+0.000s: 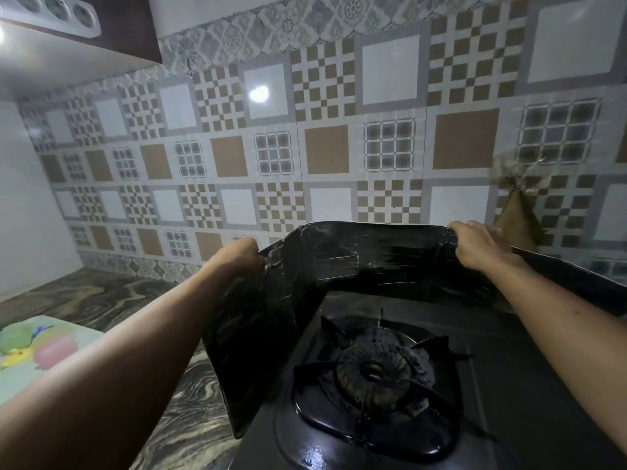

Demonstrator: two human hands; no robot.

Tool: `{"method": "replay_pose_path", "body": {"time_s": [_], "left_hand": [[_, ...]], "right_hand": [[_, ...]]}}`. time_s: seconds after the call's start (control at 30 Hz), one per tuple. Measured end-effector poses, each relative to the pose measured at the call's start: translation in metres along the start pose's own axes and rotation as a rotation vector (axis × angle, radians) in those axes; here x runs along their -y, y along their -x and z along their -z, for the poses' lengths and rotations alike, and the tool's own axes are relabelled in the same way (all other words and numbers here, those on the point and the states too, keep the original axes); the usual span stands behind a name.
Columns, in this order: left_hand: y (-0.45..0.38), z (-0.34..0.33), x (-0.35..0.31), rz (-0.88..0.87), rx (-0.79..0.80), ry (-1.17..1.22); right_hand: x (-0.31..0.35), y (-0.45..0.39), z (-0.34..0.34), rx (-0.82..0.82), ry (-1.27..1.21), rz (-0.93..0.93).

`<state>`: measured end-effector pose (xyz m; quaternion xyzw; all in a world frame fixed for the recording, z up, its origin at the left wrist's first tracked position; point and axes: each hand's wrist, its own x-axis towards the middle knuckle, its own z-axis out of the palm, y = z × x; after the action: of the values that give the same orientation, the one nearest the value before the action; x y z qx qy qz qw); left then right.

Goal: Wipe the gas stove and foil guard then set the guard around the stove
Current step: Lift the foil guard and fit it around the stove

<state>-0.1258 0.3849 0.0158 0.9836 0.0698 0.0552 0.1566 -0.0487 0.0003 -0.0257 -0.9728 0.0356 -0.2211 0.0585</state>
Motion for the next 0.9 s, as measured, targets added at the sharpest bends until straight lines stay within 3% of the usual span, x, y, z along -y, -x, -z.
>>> {"method": "replay_pose_path", "body": {"time_s": [0.23, 0.47, 0.7, 0.8, 0.9], "left_hand": [[-0.004, 0.001, -0.004, 0.001, 0.114, -0.053], [-0.014, 0.002, -0.012, 0.01, 0.06, -0.124], [-0.018, -0.009, -0.024, -0.062, 0.109, -0.081], [-0.017, -0.009, -0.024, -0.066, 0.126, -0.063], [-0.011, -0.008, -0.021, -0.043, 0.166, 0.022]], "right_hand": [[-0.016, 0.008, 0.0, 0.018, 0.115, -0.114], [-0.029, 0.0, 0.008, -0.068, 0.116, -0.122], [-0.022, 0.002, 0.014, -0.005, 0.203, -0.213], [0.009, -0.001, 0.017, -0.055, 0.09, -0.09], [0.066, -0.003, 0.012, -0.057, -0.21, 0.176]]}}
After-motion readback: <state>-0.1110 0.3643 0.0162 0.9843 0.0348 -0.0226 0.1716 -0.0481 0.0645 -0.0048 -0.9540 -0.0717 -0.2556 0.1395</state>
